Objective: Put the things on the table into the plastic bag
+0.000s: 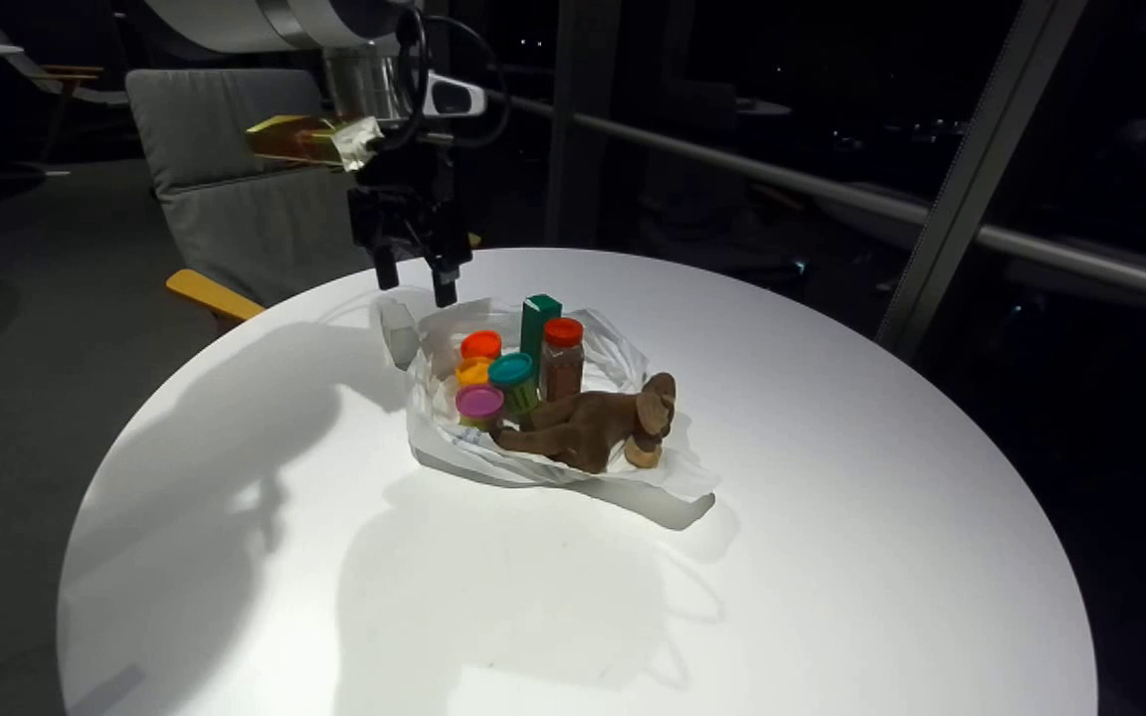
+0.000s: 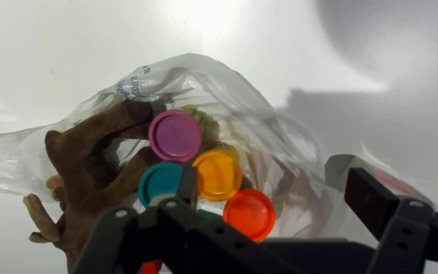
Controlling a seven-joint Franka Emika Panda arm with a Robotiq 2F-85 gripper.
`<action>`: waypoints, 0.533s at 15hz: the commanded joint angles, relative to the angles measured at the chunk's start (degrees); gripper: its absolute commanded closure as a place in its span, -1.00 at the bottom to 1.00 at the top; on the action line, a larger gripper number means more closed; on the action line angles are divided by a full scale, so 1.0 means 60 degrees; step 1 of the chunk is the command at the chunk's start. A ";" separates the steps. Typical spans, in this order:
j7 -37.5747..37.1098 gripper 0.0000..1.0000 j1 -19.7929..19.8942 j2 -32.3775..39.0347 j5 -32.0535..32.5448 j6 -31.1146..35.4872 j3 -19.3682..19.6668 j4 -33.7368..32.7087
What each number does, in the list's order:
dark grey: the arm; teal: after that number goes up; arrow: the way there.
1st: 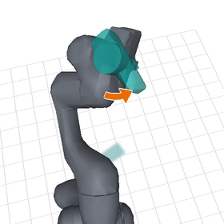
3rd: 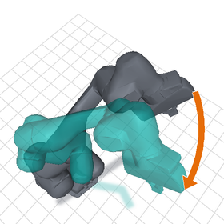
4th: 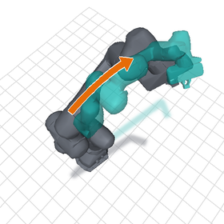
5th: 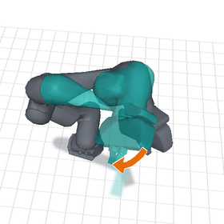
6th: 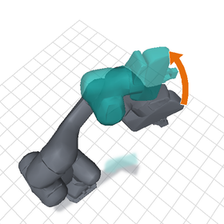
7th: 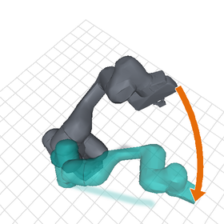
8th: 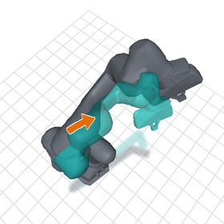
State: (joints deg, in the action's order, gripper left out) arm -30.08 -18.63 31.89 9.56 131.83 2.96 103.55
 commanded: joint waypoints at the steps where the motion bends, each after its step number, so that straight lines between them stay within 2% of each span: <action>1: 0.0800 -1.00 -0.0237 0.0634 0.0560 -0.1283 -0.0363 -0.0950; 4: 0.1628 -1.00 -0.0440 0.1249 0.1025 -0.1915 -0.0635 -0.1718; 8: 0.2821 -1.00 -0.0742 0.2005 0.1702 -0.1863 -0.0861 -0.2582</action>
State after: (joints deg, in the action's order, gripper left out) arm -18.24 -21.96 39.98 16.60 122.75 -1.50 94.36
